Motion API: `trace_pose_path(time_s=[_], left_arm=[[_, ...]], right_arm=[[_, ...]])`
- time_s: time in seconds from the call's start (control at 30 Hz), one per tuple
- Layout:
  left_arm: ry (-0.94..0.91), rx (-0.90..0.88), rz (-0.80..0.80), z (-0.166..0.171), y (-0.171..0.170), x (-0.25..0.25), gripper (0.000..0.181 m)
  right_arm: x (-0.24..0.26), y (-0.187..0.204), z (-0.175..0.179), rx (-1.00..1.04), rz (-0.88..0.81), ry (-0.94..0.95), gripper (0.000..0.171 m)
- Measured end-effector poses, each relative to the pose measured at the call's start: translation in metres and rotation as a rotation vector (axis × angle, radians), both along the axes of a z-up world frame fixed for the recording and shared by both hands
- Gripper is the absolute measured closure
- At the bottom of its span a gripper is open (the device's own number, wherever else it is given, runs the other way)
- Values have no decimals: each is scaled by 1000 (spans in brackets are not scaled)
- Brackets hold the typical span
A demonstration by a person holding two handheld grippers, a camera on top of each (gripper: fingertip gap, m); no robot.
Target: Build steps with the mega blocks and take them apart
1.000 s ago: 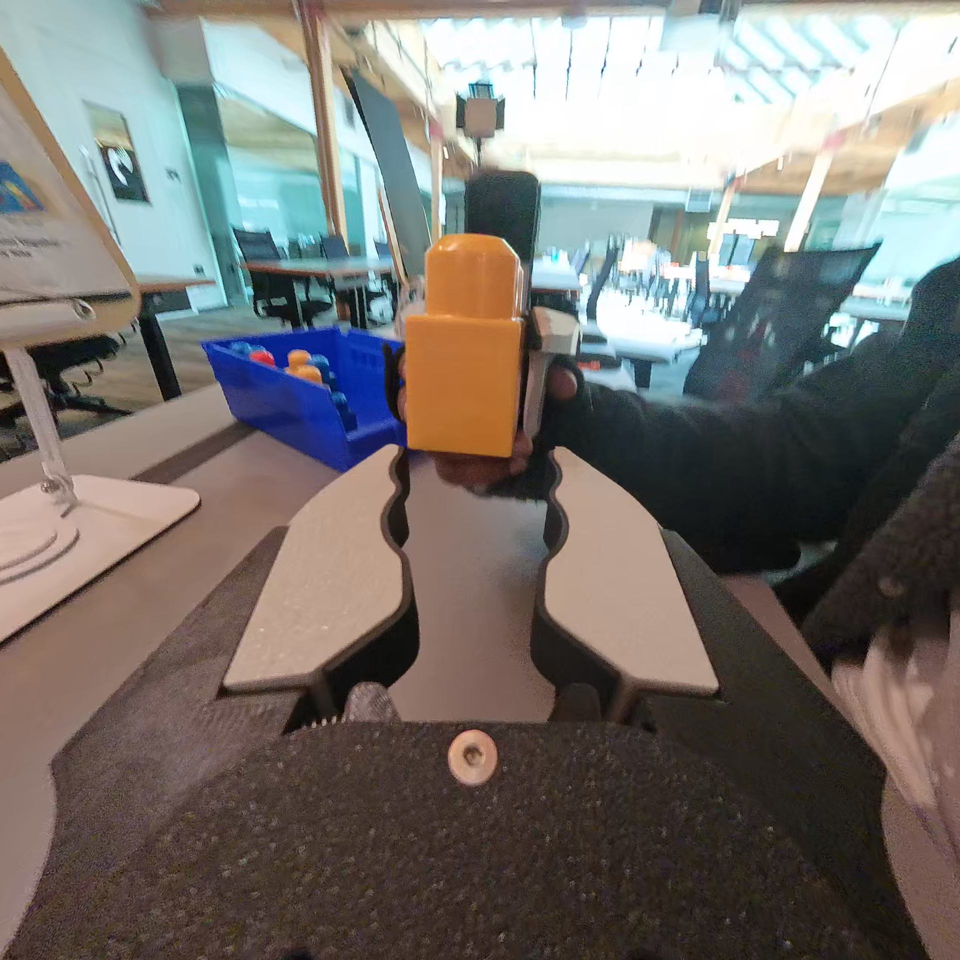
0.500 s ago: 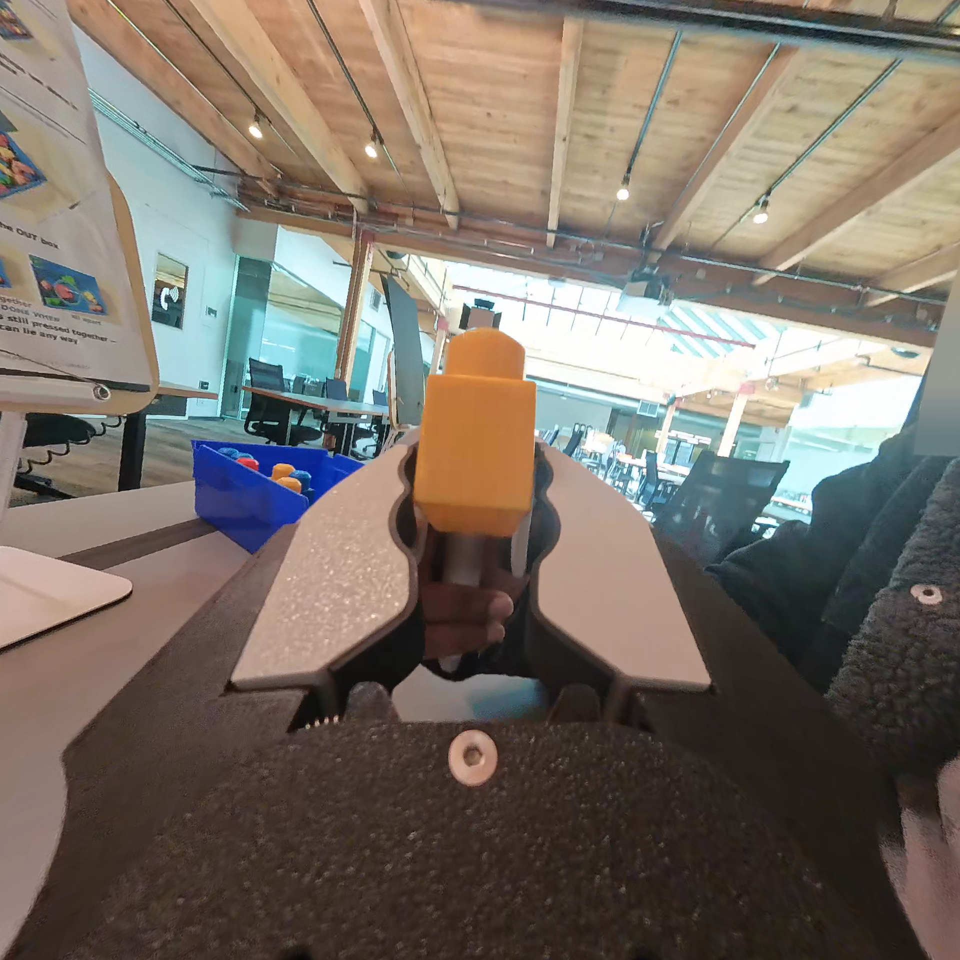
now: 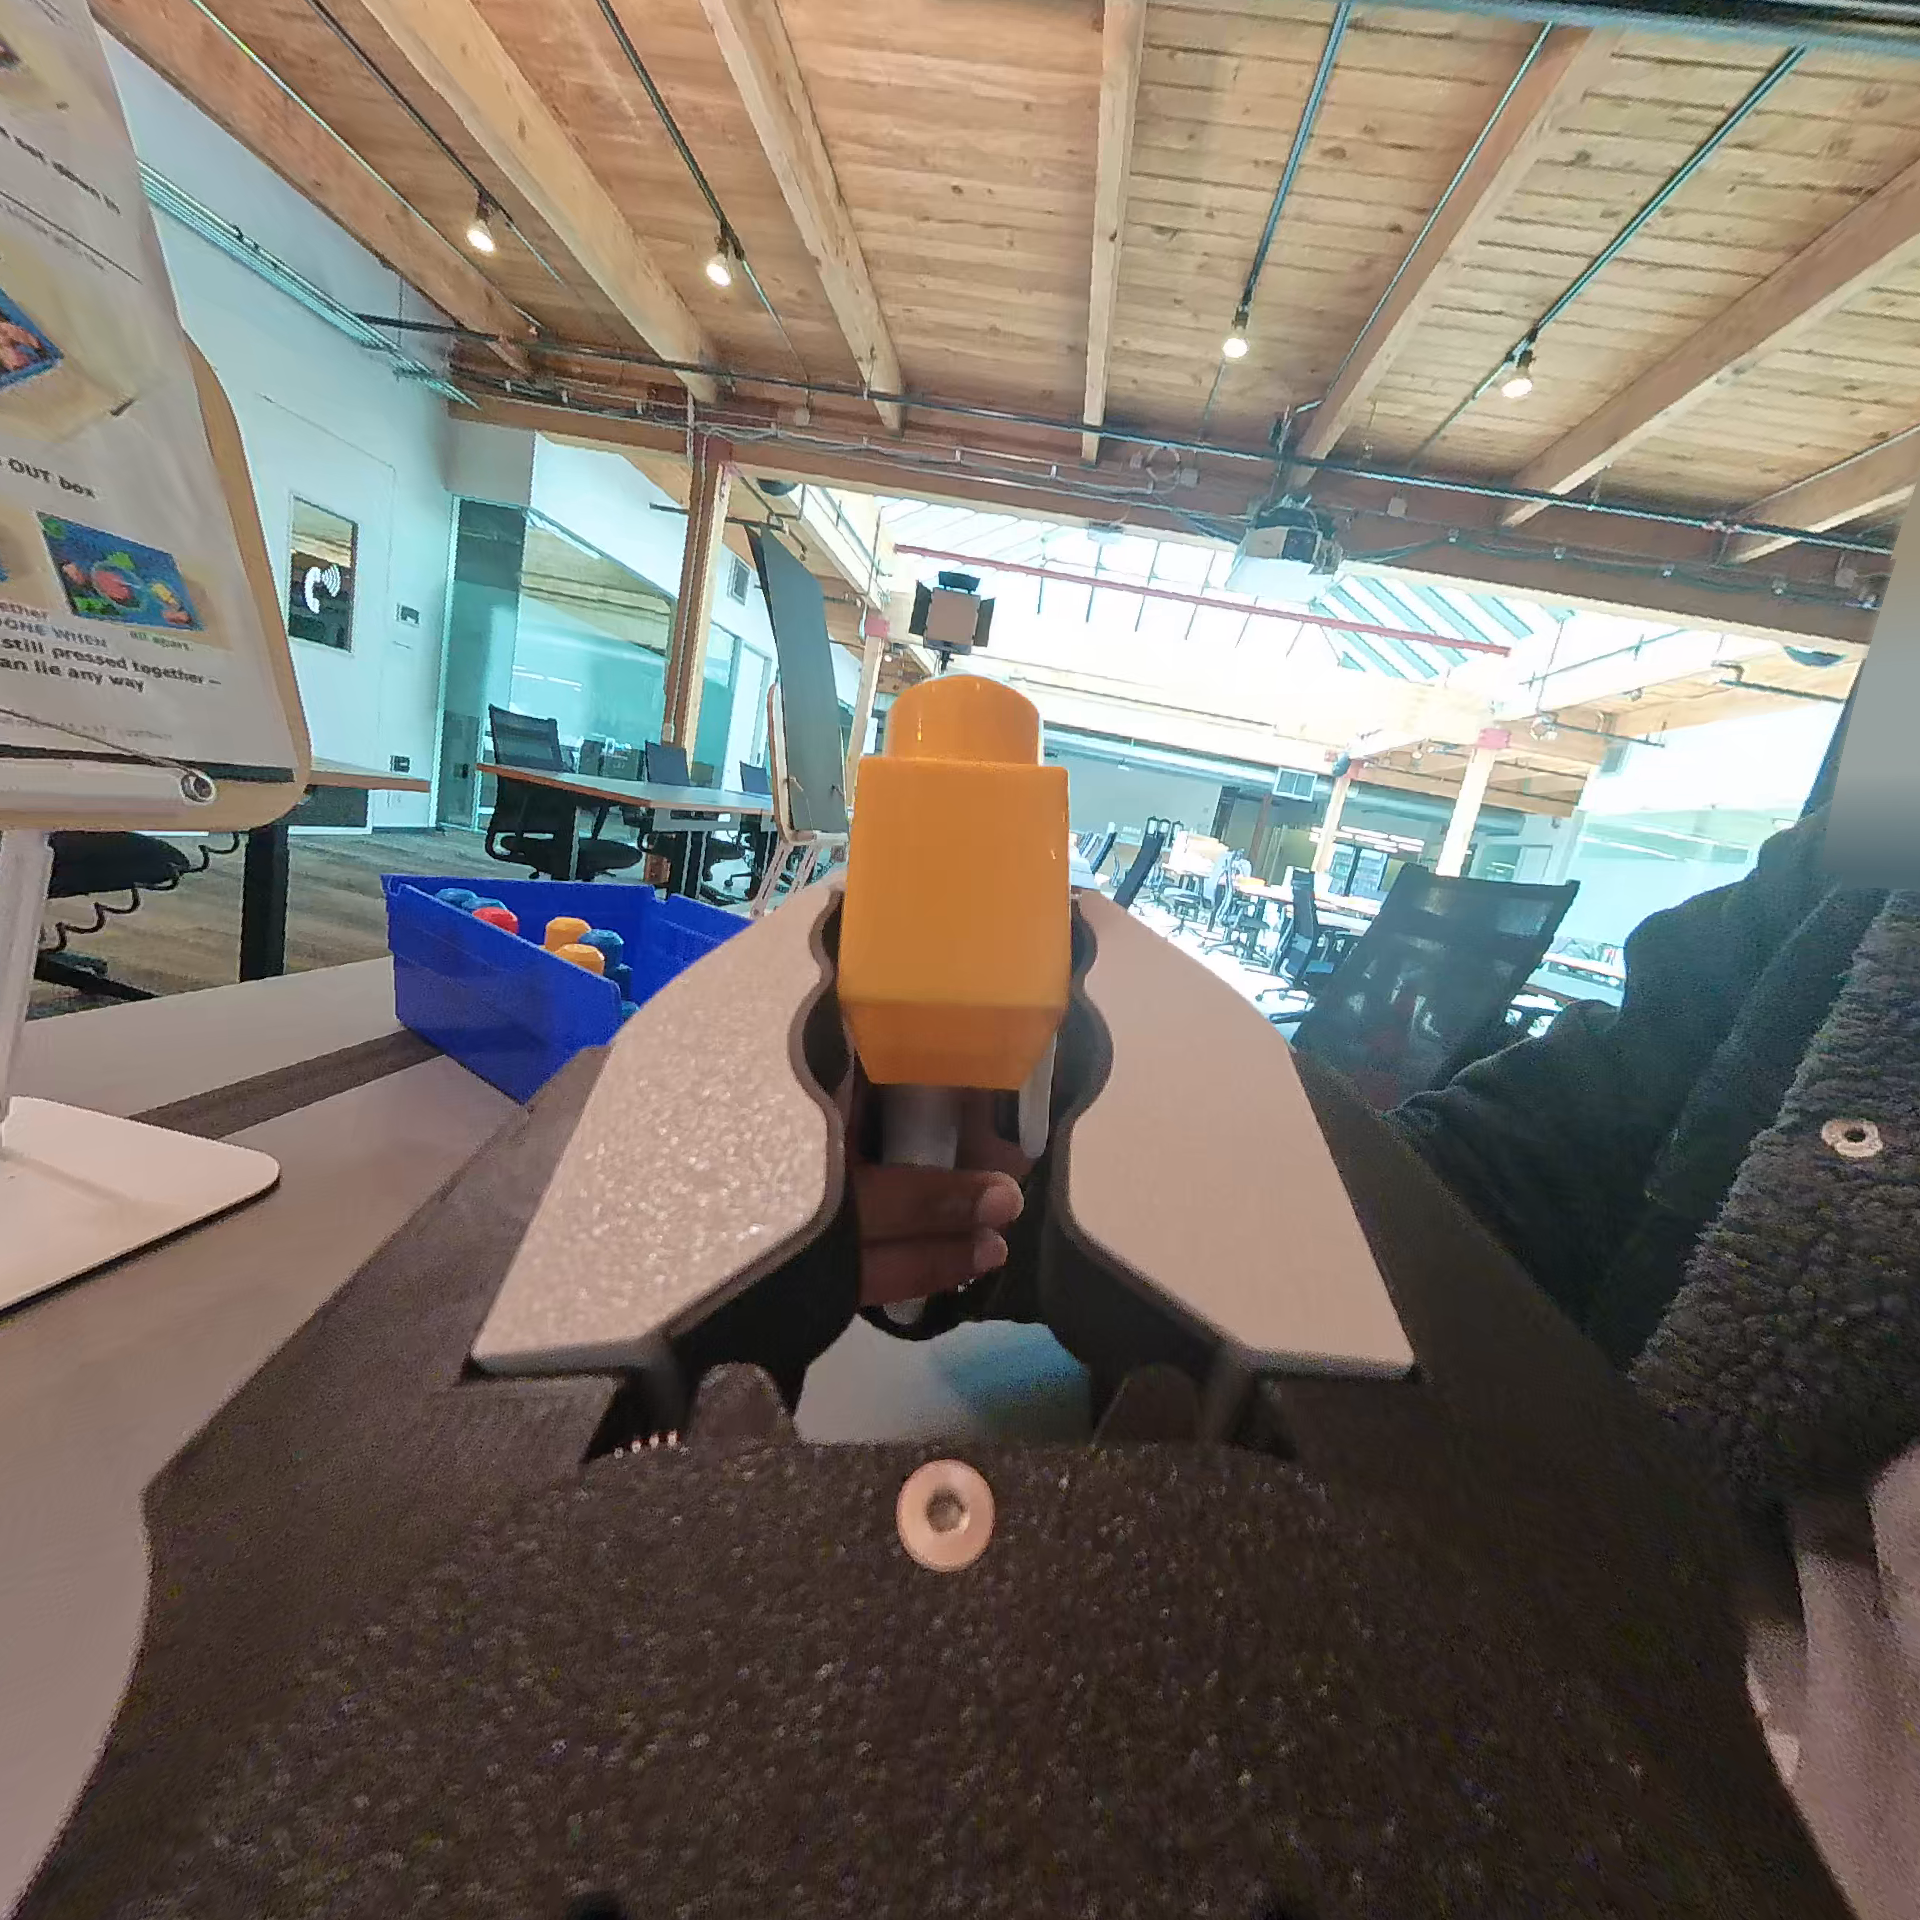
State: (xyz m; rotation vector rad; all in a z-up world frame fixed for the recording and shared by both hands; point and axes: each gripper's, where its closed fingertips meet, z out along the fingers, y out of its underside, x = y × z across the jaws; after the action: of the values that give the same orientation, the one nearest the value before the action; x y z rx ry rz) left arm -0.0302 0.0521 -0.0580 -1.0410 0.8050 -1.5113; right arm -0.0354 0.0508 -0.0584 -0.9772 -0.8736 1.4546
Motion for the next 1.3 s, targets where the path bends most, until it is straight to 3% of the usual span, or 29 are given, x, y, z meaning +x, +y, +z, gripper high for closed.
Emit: trace_pose_path(time_s=[0.47,0.63,0.83,1.03,1.3], left_arm=[[48,15,16,0,7,-7,142],[108,104,106,7,22,-30,142],[231,145,306,0,64,-64,143],[380,147,535,-21,108,-96,142],[530,129,687,-53,139,-115,143]], right_arm=[[1,8,-3,-55,-15,-32,135],[13,23,-8,-87,-73,-94,132],[-1,47,-61,-56,-243,-463,132],[-49,51,-125,7,-271,-864,128],[-96,66,-151,115,-222,-1219,124]])
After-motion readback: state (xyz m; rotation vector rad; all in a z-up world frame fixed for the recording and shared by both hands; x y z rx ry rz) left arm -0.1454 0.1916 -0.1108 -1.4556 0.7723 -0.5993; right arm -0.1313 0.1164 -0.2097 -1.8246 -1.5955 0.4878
